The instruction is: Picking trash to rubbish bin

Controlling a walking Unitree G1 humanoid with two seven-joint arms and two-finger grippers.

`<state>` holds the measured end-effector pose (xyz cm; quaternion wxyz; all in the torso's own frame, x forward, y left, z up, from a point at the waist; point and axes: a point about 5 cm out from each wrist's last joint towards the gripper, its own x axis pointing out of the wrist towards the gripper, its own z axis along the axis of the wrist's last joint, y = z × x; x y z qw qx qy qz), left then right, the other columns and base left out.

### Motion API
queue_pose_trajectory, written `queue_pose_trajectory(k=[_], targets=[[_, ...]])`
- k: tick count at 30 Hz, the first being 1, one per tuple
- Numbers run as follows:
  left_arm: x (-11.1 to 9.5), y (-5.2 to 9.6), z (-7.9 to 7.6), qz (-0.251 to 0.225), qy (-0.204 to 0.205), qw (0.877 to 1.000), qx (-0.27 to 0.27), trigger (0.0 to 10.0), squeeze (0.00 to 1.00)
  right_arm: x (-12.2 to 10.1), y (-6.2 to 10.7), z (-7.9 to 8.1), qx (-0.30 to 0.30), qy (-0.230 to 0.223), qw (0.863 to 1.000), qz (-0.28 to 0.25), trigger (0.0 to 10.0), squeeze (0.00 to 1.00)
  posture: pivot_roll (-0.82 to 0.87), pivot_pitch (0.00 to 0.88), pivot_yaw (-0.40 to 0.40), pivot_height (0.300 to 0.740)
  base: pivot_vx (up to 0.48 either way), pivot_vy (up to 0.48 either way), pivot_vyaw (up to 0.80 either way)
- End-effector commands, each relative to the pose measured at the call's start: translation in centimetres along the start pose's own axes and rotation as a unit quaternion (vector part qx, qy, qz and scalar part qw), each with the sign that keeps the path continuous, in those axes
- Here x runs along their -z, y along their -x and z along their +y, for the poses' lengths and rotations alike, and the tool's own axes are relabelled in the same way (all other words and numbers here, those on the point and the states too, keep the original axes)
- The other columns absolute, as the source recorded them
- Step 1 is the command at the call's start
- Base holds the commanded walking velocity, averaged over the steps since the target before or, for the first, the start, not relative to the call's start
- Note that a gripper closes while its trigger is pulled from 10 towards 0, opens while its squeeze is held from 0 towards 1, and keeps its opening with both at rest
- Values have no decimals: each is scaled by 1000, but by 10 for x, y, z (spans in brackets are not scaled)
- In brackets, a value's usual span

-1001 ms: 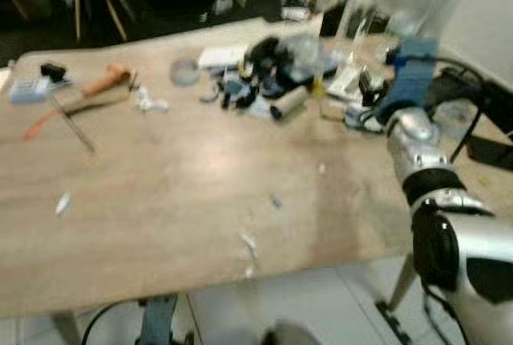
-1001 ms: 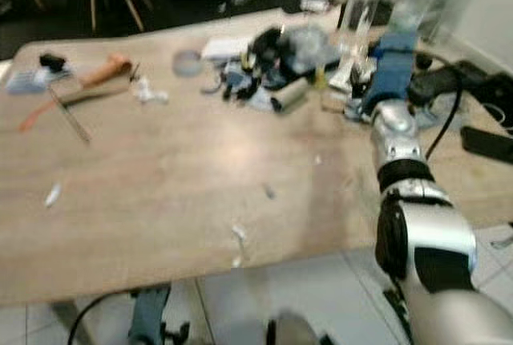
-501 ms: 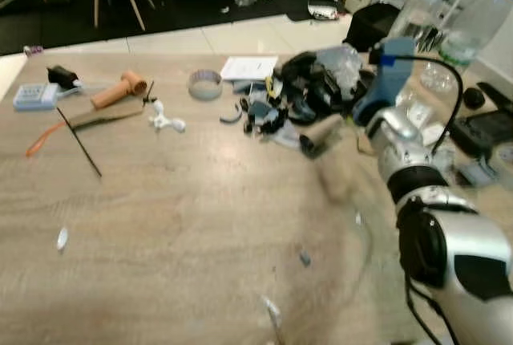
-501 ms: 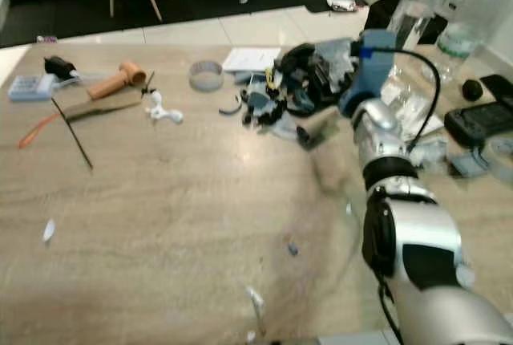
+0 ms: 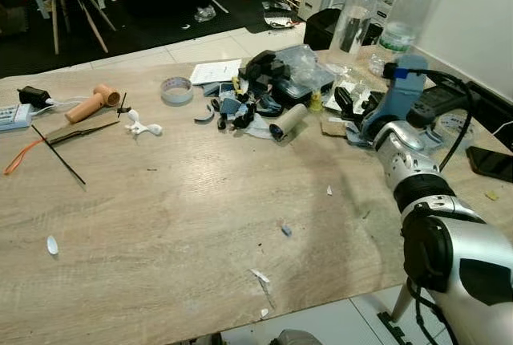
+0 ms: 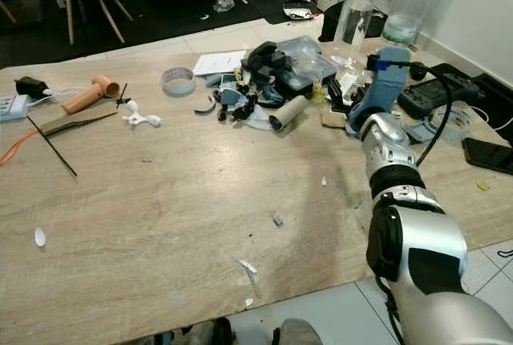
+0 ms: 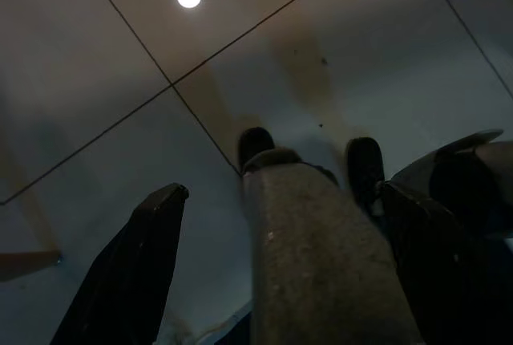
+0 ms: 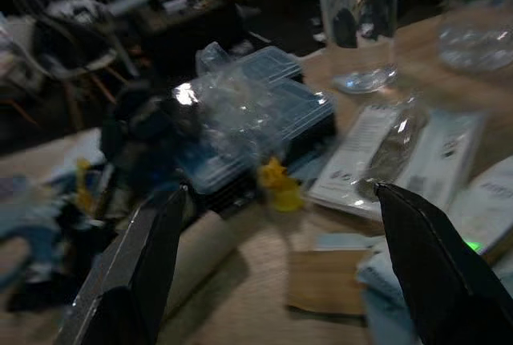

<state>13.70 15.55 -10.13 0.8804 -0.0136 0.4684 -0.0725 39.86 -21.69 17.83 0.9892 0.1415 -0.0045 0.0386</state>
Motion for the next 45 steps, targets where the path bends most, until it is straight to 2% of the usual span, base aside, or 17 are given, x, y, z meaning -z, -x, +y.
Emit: queue_pose_trajectory(k=[1,6,8,13,15,21,28,29,33,34,37,39,40,41,43,44,45], targets=[[40,12,4,77,-6,997,1,10000,0,9,1,2,-9,-36,999,9,10000,0,9,92,0,740,0,0,0],[48,16,6,85,-20,996,0,10000,0,6,0,6,-31,-47,998,-3,10000,0,33,140,19,740,0,0,0],[57,20,9,98,-40,994,-2,10000,0,-1,-2,10,-56,-50,997,-17,10000,0,42,162,26,740,0,0,0],[87,38,20,135,-57,989,-27,10000,0,-20,-4,15,-99,-46,993,-51,10000,0,66,233,54,740,0,0,0],[101,47,25,151,-59,986,-39,10000,0,-33,-5,16,-117,-49,989,-71,10000,0,78,272,71,740,0,0,0],[120,62,32,169,-68,982,-53,10000,0,-54,-9,22,-143,-51,984,-92,10000,0,91,311,86,740,0,0,0],[117,60,32,163,-92,981,-44,10000,0,-43,-14,23,-90,-48,994,-40,10000,0,100,328,92,740,0,0,0],[110,56,30,152,-102,982,-40,10000,0,-40,-15,33,-122,-38,991,-29,10000,0,97,332,94,740,0,0,0],[105,52,29,143,-109,983,-36,10000,0,-43,-16,43,-168,-30,985,-29,10000,0,86,333,93,740,0,0,0],[103,51,28,141,-113,983,-33,10000,0,-43,-16,44,-177,-13,984,-16,10000,0,79,334,92,740,0,0,0],[102,49,25,140,-118,983,-28,10000,0,-41,-17,41,-161,36,986,26,10000,0,65,332,86,740,0,0,0],[102,49,24,140,-118,983,-27,10000,0,-40,-17,40,-159,47,985,43,10000,0,62,330,84,740,0,0,0],[102,48,22,141,-119,983,-24,10000,0,-34,-16,38,-152,60,983,86,10000,0,49,326,76,740,0,0,0],[102,48,22,141,-119,983,-24,10000,0,-34,-16,38,-152,60,983,86,10000,0,49,326,76,740,0,0,0],[102,47,18,142,-120,982,-20,10000,0,-25,-14,32,-129,82,977,148,10000,0,39,321,66,740,0,0,0],[102,47,18,142,-120,982,-20,10000,0,-25,-14,32,-129,82,977,148,10000,0,39,321,66,740,0,0,0],[102,47,15,143,-120,982,-17,10000,0,-25,-13,28,-117,100,976,157,10000,0,31,318,60,740,0,0,0]])
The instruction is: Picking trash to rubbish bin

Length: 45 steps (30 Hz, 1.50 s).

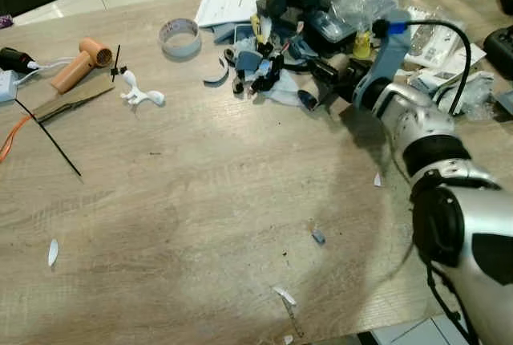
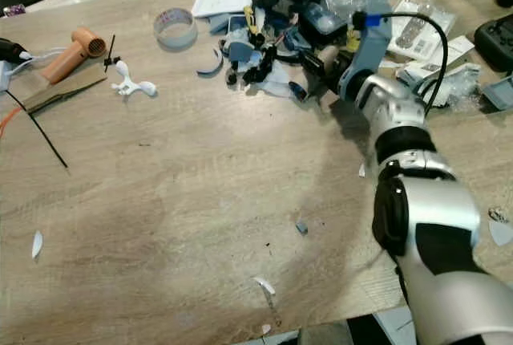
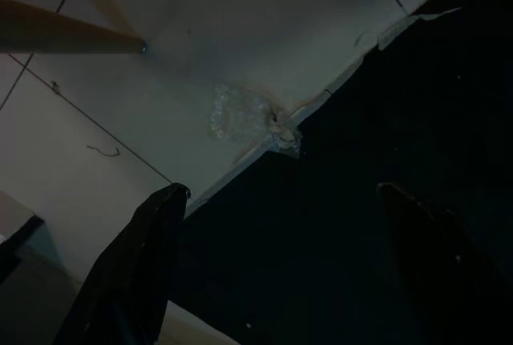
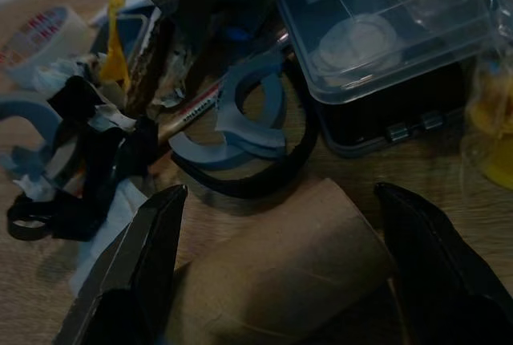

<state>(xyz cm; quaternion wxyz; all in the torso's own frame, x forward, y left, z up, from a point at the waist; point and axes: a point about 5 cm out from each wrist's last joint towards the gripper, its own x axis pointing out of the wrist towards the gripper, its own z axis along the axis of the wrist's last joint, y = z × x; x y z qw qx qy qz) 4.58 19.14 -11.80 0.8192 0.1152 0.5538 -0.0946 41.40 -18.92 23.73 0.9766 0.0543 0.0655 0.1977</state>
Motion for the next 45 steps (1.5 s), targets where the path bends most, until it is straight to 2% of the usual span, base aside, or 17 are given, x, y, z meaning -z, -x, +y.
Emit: queue_pose_trajectory(k=[1,2,3,4,5,13,21,23,26,33,35,36,37,39,40,43,45], targets=[[13,2,-16,27,-6,999,24,10000,0,27,5,-9,29,11,997,69,10000,0,29,316,58,740,0,0,0],[13,2,-16,27,-6,999,24,10000,0,27,5,-9,29,11,997,69,10000,0,29,316,58,740,0,0,0],[13,2,-17,27,-6,999,25,10000,0,28,6,-12,34,21,996,77,2078,0,23,313,51,740,0,0,0],[12,2,-18,27,-5,999,25,10000,0,29,8,-14,38,28,995,83,2078,0,21,312,49,740,0,0,0],[12,2,-19,26,-4,999,26,10000,0,31,9,-16,43,37,994,91,0,0,16,307,42,740,0,0,0],[1,-2,-23,16,9,1000,25,10000,0,37,17,-26,66,63,986,141,0,0,0,285,14,740,0,0,0],[-6,-5,-24,15,13,1000,24,10000,0,41,20,-29,71,57,985,147,0,0,-18,251,0,740,0,0,0],[-7,-5,-24,15,13,1000,23,10000,0,36,18,-26,56,45,990,121,0,0,-25,242,-2,740,0,0,0],[-11,-6,-23,15,13,1000,23,10000,0,21,12,-12,-10,2,998,57,0,0,-32,225,-8,740,0,0,0],[-18,-9,-22,13,14,1000,22,10000,0,6,10,2,-86,-50,995,5,0,0,-41,197,-15,740,0,0,0],[-23,-10,-21,10,15,1000,21,10000,0,-8,10,12,-143,-63,987,-50,0,0,-47,177,-21,740,0,0,0],[-23,-10,-21,10,15,1000,21,10000,0,-8,10,12,-143,-63,987,-50,0,0,-47,177,-21,740,0,0,0],[-24,-11,-21,10,15,1000,21,10000,0,-14,11,16,-167,-67,981,-73,0,0,-47,173,-22,740,0,0,0],[-28,-12,-20,7,17,1000,19,10000,0,-25,17,28,-235,-86,959,-130,0,0,-51,160,-25,740,0,0,0],[-28,-12,-20,7,17,1000,19,10000,0,-25,17,28,-235,-86,959,-130,0,0,-51,160,-25,740,0,0,0],[-34,-13,-17,3,27,1000,11,10000,0,-27,23,46,-322,-132,921,-174,0,0,-52,137,-29,740,0,0,0],[-37,-14,-13,4,35,999,4,10000,0,-20,22,58,-348,-147,909,-173,0,0,-49,121,-29,740,0,0,0]])
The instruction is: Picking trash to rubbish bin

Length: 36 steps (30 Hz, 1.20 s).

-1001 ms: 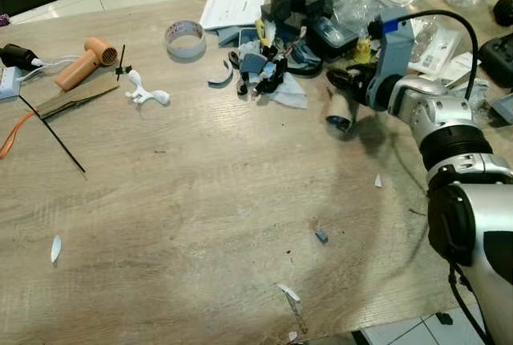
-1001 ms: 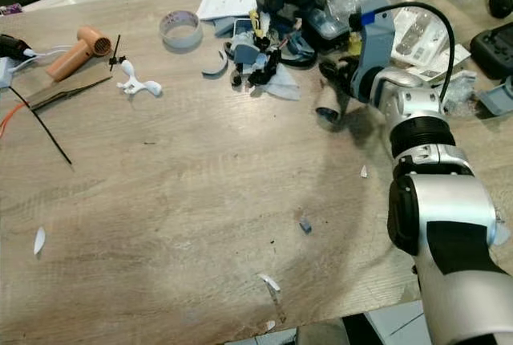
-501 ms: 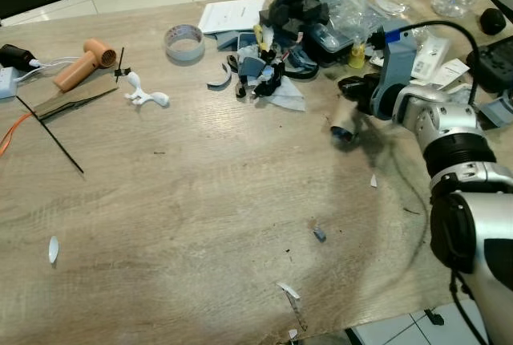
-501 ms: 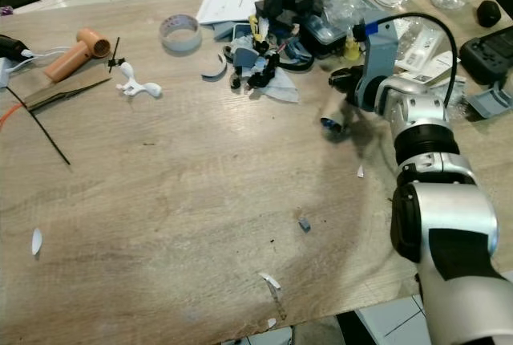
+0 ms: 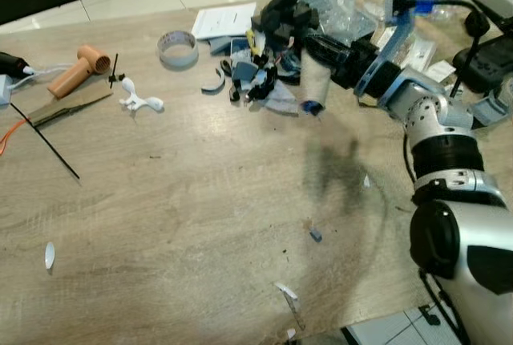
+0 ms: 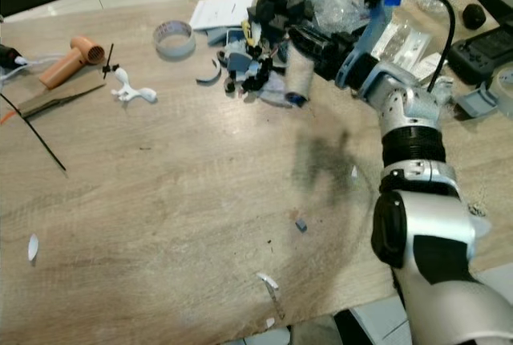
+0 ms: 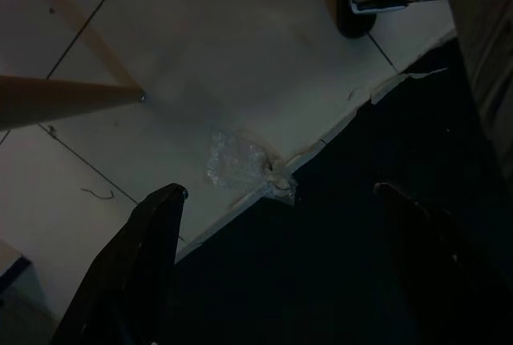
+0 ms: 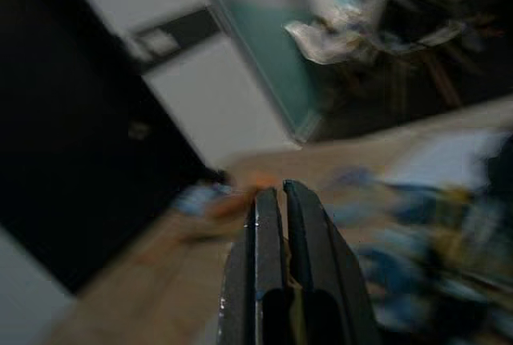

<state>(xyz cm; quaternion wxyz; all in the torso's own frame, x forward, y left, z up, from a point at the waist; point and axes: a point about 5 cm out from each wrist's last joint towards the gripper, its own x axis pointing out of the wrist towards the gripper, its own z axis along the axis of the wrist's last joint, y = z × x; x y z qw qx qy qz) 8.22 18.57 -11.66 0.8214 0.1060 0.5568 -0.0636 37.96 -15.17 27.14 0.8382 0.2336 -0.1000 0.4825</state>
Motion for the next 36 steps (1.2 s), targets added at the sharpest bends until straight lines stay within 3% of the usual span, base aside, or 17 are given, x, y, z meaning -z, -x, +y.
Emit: queue_pose_trajectory(k=[1,2,3,11,14,19,24,36], targets=[[-1,-1,-18,1,10,1000,24,10000,0,7,0,5,-21,-20,1000,-5,0,0,-49,121,-29,740,0,0,0],[-3,-1,-16,2,14,1000,20,10000,0,15,-3,7,-25,-29,999,0,4588,0,-44,113,-28,740,0,0,0],[-4,-2,-14,2,17,1000,16,10000,0,25,-6,10,-29,-39,999,8,9961,0,-42,110,-28,740,0,0,0],[-6,-2,-3,4,30,1000,1,10000,0,72,-14,24,-37,-89,995,36,10000,0,-18,83,-21,740,0,0,0],[-3,-1,-1,9,32,999,-1,10000,0,79,-16,29,-45,-98,993,43,10000,0,-14,80,-17,740,0,0,0],[3,0,-1,22,41,999,-1,10000,0,105,-24,48,-70,-119,988,73,10000,0,-2,68,-16,740,0,0,0],[3,0,0,24,41,999,-2,10000,0,118,-28,57,-83,-127,984,88,10000,0,12,56,-19,740,-152,0,0],[3,0,2,24,33,999,-2,10000,0,127,-31,66,-90,-127,983,102,10000,0,3,48,-16,740,-300,0,0]])
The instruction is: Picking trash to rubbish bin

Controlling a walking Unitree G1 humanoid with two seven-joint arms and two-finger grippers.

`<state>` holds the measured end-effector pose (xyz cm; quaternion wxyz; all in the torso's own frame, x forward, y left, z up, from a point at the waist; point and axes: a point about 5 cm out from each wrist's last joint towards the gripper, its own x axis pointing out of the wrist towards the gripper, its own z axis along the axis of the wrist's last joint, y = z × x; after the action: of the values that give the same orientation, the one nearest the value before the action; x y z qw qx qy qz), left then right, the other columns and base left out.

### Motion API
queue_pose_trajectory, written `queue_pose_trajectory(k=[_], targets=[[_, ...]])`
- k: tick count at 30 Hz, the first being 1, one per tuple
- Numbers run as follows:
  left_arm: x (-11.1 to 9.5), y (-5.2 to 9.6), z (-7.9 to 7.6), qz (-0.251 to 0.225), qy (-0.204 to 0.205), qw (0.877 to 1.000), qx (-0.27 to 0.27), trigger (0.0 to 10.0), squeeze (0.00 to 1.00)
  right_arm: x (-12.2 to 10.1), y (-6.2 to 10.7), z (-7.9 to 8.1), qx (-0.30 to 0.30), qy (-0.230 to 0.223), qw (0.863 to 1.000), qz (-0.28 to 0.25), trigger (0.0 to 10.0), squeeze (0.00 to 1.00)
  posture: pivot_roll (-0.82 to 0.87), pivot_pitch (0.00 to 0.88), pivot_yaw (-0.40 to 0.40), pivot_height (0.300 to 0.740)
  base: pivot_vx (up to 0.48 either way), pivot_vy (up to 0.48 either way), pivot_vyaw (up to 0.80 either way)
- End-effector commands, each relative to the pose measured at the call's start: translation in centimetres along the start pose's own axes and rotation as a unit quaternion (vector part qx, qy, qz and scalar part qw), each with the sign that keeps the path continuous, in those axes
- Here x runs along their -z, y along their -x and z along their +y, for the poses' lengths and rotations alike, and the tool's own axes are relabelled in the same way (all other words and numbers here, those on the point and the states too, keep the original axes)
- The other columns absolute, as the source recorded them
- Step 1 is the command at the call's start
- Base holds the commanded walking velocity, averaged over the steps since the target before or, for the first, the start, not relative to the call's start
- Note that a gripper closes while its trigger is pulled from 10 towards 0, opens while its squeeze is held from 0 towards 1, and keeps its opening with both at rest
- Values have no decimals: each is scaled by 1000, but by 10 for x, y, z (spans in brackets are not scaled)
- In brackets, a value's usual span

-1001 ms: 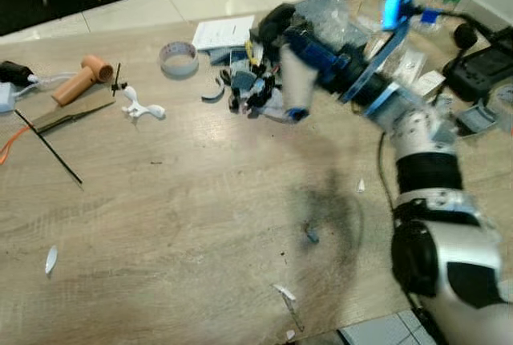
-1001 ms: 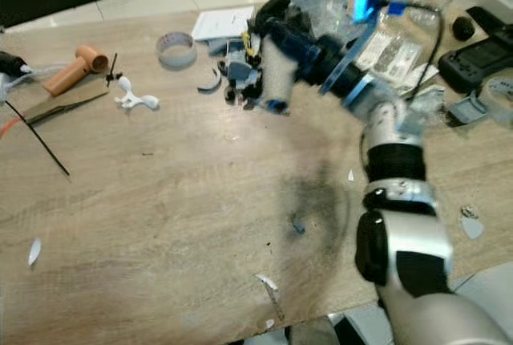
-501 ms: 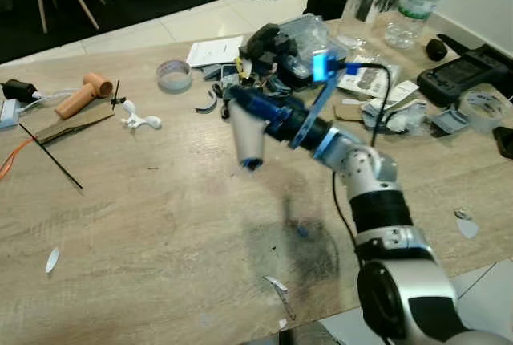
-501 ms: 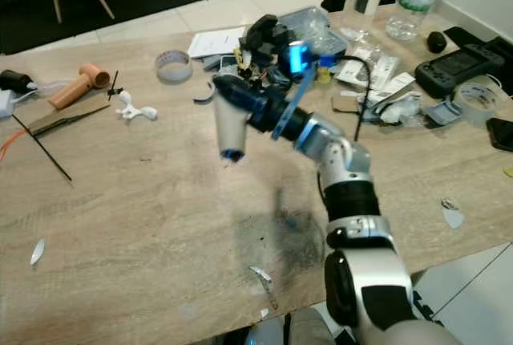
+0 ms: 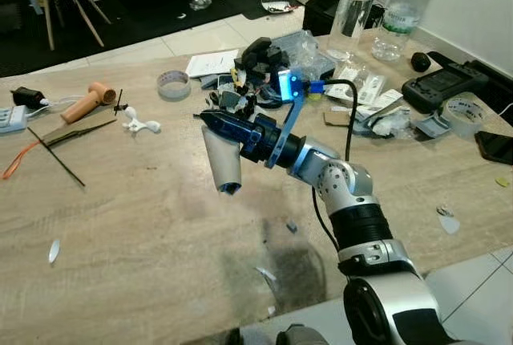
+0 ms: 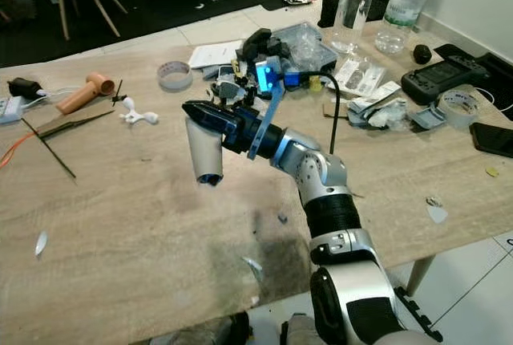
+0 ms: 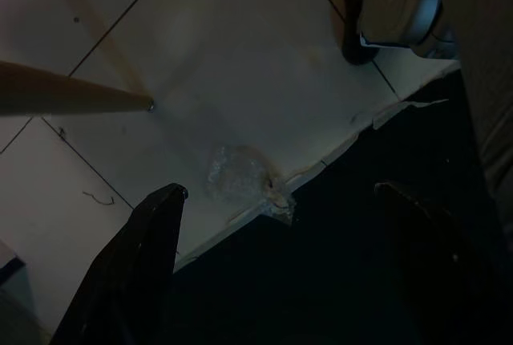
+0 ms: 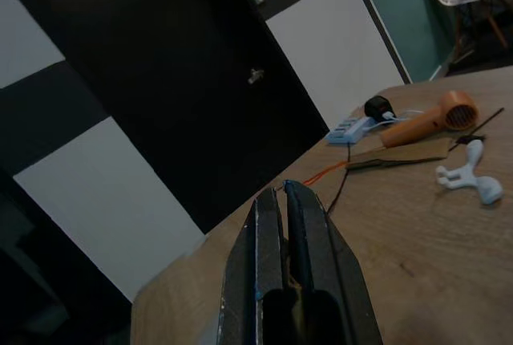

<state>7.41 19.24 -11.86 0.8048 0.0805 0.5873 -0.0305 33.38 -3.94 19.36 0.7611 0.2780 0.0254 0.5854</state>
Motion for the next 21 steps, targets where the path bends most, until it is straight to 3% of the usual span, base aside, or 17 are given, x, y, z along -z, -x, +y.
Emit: queue_pose_trajectory(k=[1,21], targets=[[-7,-1,-3,-12,-8,1000,7,10000,0,3,0,3,-2,-2,1000,2,10000,0,3,48,-16,740,-304,0,0],[-10,-1,-4,-13,-28,999,14,10000,0,13,-2,12,-14,-19,1000,-11,10000,0,-7,52,9,740,-304,0,0]])
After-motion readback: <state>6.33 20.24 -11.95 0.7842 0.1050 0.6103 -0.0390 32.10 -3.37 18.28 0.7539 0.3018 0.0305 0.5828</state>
